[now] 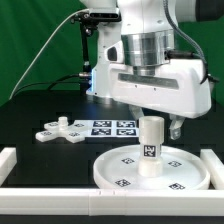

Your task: Assemble round table

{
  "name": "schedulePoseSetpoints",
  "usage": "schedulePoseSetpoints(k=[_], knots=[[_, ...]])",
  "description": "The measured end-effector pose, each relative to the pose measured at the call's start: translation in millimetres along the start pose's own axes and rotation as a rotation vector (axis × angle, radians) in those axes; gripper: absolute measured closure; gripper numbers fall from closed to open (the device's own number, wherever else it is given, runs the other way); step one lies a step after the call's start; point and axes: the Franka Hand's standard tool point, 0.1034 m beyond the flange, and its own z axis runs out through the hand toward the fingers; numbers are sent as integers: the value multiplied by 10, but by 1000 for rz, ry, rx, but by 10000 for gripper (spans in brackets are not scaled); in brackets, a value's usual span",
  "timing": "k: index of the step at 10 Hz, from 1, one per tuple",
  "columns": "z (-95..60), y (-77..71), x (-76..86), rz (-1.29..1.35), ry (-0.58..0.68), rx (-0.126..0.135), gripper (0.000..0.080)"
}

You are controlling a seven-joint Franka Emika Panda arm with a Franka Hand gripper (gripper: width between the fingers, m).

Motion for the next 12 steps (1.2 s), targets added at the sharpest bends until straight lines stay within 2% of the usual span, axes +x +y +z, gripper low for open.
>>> schedulePoseSetpoints(k=[3,5,7,11,12], knots=[[-1,9,11,-184,2,-2,150],[-43,-2,70,-536,35,-37,150],[-88,-7,151,-853,73,-46,150],[-83,32,178,-1039,68,-72,150],[-64,-26,148,-1090,76,-91,150]])
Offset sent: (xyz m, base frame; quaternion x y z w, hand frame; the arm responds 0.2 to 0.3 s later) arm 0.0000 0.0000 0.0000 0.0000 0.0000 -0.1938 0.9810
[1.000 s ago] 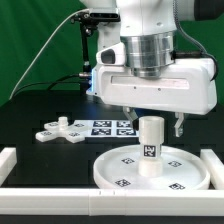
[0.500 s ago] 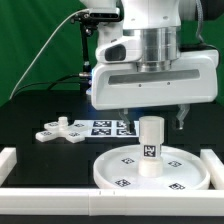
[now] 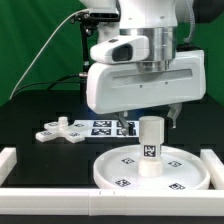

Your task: Assemble round table

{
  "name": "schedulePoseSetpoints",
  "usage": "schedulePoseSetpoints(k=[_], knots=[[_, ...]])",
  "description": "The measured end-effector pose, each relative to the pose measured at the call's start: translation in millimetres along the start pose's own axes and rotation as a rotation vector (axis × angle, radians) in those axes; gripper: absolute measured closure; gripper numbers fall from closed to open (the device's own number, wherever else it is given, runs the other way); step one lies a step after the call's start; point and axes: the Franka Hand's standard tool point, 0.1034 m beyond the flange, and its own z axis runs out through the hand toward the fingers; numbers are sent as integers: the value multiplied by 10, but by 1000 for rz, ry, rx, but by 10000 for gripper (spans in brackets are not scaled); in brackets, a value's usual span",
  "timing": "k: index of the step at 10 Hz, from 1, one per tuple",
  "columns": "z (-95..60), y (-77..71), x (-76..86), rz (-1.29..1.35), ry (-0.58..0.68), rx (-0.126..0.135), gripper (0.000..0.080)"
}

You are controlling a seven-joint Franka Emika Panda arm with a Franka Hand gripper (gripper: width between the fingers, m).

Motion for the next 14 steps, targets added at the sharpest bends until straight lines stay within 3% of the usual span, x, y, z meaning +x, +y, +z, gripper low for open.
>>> schedulePoseSetpoints(k=[3,4,5,9,14], knots=[[-2,9,9,35,4,-6,162],[-2,7,10,114,5,-5,334],[-2,8,9,205,5,-5,397],[8,27,32,603,26,-15,397],[28,55,-15,1437,24,19,396]])
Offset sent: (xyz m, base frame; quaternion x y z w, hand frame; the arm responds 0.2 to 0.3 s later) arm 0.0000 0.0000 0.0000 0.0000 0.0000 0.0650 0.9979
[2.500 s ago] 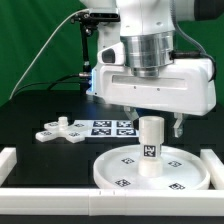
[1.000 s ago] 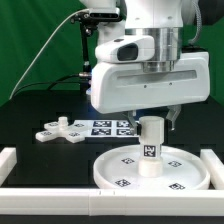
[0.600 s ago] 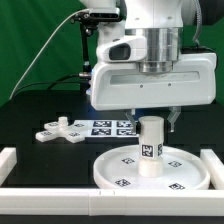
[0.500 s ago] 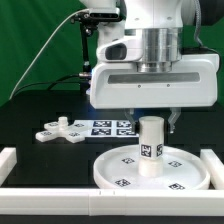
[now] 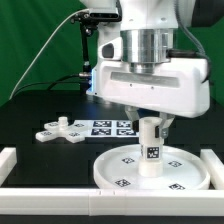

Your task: Assemble round table

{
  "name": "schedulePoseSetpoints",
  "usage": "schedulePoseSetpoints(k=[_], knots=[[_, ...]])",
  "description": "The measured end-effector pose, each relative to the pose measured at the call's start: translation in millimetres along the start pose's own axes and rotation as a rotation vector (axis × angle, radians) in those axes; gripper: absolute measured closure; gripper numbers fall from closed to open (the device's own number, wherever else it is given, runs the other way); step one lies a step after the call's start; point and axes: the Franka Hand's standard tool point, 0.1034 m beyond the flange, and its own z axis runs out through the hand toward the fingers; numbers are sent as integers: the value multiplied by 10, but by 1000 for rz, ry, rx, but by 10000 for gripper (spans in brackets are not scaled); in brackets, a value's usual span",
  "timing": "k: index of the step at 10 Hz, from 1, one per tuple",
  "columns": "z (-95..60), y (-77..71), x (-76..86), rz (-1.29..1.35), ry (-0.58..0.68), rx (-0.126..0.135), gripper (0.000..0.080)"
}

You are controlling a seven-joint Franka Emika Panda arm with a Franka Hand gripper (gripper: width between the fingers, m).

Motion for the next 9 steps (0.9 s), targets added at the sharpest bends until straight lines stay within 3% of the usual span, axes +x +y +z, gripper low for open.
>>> schedulePoseSetpoints(k=[3,4,5,6,9], knots=[[5,13,7,55,-5,4,386],[3,10,7,-8,-2,2,226],[-8,-15,-9,-164,7,-5,226],[-18,-42,-36,-340,14,-12,163],[-18,-38,-36,-506,17,-10,153]])
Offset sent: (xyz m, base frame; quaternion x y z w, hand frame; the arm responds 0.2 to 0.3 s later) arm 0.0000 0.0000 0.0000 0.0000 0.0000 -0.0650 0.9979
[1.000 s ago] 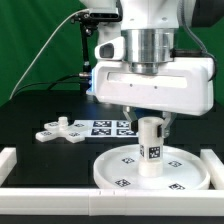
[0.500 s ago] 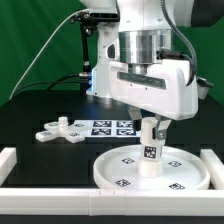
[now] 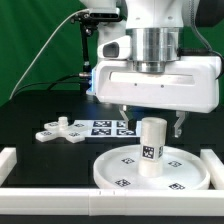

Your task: Assemble round table

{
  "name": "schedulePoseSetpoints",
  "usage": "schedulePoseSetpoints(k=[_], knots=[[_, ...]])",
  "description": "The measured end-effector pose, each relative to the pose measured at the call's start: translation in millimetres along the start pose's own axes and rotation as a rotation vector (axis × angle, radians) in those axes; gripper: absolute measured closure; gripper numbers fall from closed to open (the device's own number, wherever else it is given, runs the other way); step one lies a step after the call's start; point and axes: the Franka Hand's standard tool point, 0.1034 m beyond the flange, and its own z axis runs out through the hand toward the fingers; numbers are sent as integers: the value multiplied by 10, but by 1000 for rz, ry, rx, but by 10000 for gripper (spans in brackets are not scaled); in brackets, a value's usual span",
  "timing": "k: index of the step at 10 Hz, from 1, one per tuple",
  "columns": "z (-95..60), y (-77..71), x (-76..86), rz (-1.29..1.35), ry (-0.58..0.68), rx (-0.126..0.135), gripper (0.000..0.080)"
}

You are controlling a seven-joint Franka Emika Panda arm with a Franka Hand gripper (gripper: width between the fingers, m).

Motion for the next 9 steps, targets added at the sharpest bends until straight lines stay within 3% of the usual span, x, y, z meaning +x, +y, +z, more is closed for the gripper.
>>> schedulePoseSetpoints(k=[2,4,6,9], knots=[[2,1,-1,-15,0,0,151],[54,6,-56,-366,-7,-20,151],[44,22,-38,-638,-10,-20,151],[47,49,-23,-820,-13,-27,151]])
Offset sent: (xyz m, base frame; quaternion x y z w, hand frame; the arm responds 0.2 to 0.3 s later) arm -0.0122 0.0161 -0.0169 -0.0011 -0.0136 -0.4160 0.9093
